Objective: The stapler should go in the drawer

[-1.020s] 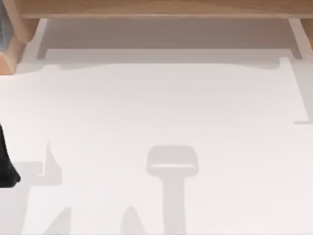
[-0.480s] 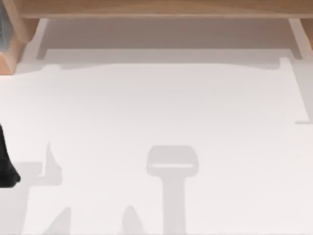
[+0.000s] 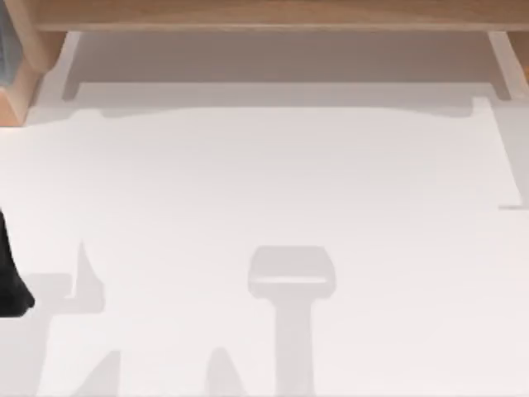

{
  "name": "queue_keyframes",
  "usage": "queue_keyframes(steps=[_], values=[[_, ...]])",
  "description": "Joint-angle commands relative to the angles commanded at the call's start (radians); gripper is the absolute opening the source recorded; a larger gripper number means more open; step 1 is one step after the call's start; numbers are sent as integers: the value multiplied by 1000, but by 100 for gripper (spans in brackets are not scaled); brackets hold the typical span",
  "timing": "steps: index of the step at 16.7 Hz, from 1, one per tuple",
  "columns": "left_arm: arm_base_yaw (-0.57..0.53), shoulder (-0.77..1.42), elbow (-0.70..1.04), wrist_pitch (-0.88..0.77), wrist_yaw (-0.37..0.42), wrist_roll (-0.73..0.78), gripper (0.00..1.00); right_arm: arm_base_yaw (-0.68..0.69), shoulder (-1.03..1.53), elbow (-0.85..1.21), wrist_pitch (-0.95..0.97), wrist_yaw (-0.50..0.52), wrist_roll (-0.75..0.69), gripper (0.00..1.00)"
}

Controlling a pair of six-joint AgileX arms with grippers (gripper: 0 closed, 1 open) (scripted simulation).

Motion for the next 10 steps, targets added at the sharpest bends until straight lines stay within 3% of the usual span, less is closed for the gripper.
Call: queue_keyframes(steps=[5,10], values=[[0,0,0,0,0,0,100,63,40,-77,211,-40,-103,100],[0,0,0,0,0,0,100,69,44,-83,228,-42,-111,100]])
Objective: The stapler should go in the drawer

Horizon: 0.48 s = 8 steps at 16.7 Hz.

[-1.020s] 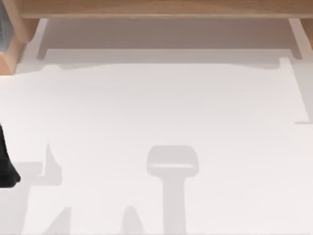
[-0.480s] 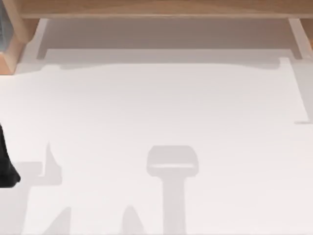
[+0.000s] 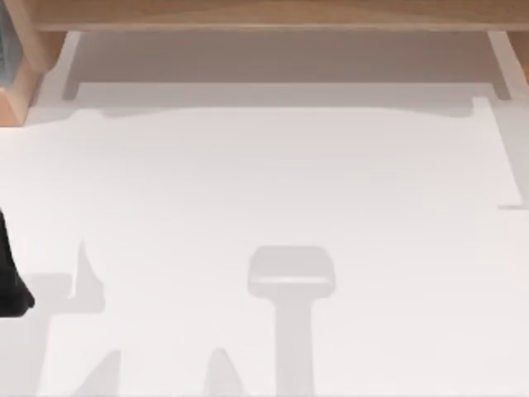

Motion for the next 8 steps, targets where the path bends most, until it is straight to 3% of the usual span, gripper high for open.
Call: queue_keyframes(steps=[8], values=[[0,0,0,0,0,0,100,56,24,75,-53,56,-1,100]])
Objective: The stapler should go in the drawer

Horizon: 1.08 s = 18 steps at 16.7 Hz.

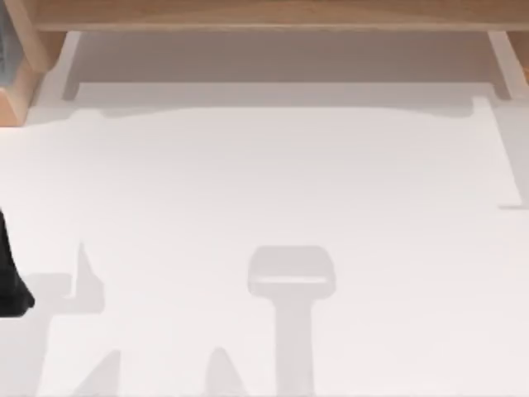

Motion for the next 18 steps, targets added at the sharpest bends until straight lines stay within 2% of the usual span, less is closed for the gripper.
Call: queue_keyframes(steps=[4,17,18], values=[[0,0,0,0,0,0,100,3,1,4,-2,3,0,100],[0,0,0,0,0,0,100,3,1,4,-2,3,0,2],[0,0,0,0,0,0,100,3,1,4,-2,3,0,0]])
